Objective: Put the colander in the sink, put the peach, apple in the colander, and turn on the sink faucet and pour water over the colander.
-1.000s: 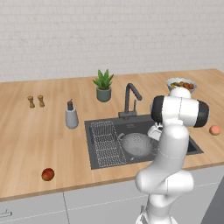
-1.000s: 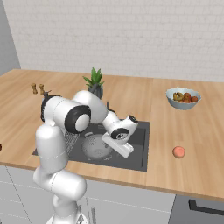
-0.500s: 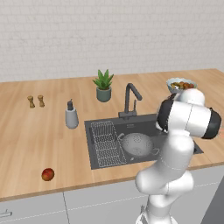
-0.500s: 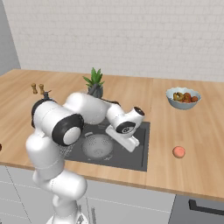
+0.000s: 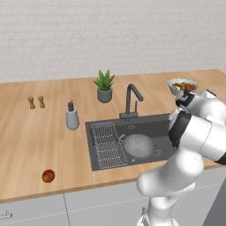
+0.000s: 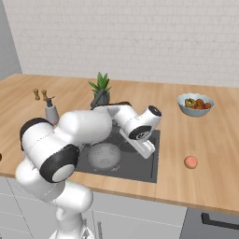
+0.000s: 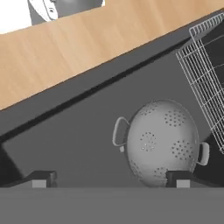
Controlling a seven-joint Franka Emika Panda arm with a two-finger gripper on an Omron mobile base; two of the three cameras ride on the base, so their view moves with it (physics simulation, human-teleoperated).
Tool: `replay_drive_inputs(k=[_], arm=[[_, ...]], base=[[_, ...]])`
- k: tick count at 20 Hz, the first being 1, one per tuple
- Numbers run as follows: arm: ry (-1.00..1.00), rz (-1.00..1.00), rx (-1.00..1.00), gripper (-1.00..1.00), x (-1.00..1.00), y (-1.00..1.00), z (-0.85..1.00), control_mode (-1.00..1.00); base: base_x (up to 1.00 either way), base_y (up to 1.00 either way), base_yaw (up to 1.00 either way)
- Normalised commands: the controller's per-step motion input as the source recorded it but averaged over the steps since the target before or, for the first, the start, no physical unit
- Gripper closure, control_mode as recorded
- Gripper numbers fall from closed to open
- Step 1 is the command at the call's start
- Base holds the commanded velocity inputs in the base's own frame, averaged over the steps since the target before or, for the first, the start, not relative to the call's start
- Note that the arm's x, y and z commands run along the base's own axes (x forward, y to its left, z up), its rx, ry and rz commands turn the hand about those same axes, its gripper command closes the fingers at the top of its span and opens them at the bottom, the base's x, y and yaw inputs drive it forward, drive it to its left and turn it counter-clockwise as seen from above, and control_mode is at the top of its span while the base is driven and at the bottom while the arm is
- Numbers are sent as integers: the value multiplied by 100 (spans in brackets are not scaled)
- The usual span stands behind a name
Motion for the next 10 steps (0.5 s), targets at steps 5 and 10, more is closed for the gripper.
replay_drive_inputs(k=[5, 10], arm=[[0, -36, -13, -100, -15, -40, 50, -100], [0, -36, -12, -100, -8, -40, 39, -100]], base=[[0, 0, 0], [0, 0, 0]])
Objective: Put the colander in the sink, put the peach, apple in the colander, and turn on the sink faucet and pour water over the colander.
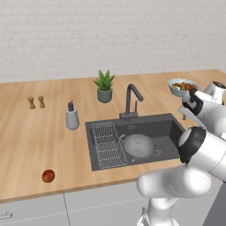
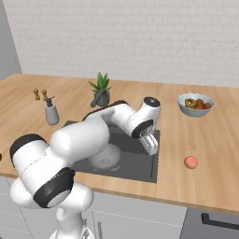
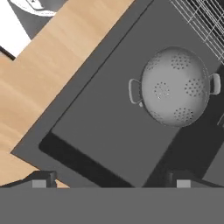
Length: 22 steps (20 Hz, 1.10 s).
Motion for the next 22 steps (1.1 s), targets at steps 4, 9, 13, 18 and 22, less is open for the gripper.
replay_drive_inputs(k=[4, 9, 13, 18, 22], arm=[[0, -38, -12, -100, -13, -49, 29, -100], [14, -54, -1, -100, -6, -69, 16, -100], [15, -30, 1, -100, -7, -79, 7, -100], [0, -1, 9, -100, -5, -74, 1, -100], [0, 0, 15, -100, 0, -65, 0, -100]], base=[[0, 0, 0], [0, 0, 0], [0, 0, 0], [0, 0, 0], [0, 0, 0]])
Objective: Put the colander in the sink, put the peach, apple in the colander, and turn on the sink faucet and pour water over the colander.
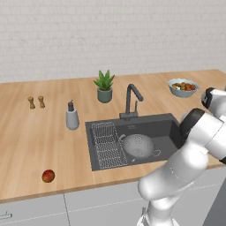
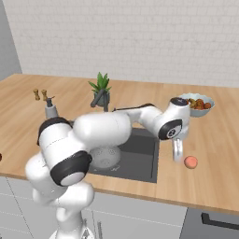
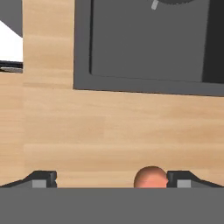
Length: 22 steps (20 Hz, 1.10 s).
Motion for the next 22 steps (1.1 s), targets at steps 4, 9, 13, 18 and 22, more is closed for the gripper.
replay_drive_inputs(k=[4, 9, 13, 18, 22], arm=[[0, 0, 13, -100, 1, -49, -1, -100], [11, 0, 4, -100, 15, -13, -9, -100], [10, 0, 4, -100, 21, -1, -22, -100], [0, 0, 1, -100, 21, -4, -37, -100], [0, 0, 0, -100, 17, -25, -29, -100]], base=[[0, 0, 0], [0, 0, 0], [0, 0, 0], [0, 0, 0], [0, 0, 0]])
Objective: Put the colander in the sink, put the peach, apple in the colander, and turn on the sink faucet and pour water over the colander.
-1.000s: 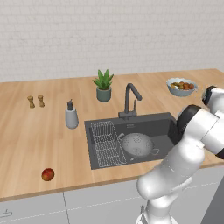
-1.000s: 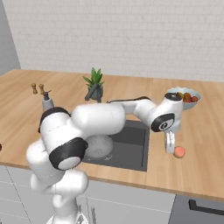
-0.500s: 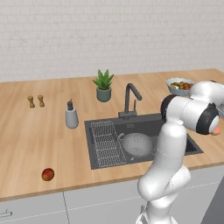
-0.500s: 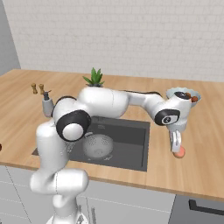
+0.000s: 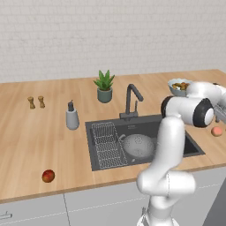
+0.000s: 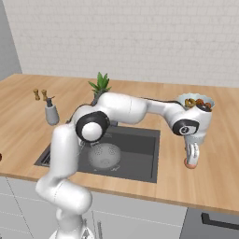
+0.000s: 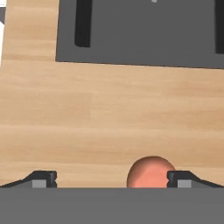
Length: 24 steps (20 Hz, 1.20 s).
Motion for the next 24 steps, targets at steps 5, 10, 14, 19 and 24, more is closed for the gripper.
replay_drive_inputs(k=[5, 10, 14, 19, 24], arm=[[0, 0, 0, -100, 21, -11, -27, -100], [0, 0, 0, -100, 23, -1, -26, -100], [0, 0, 0, -100, 25, 0, -33, -100], [0, 0, 0, -100, 22, 0, -33, -100], [0, 0, 0, -100, 5, 0, -30, -100]], base=[[0, 0, 0], [0, 0, 0], [0, 0, 0], [0, 0, 0], [0, 0, 0]])
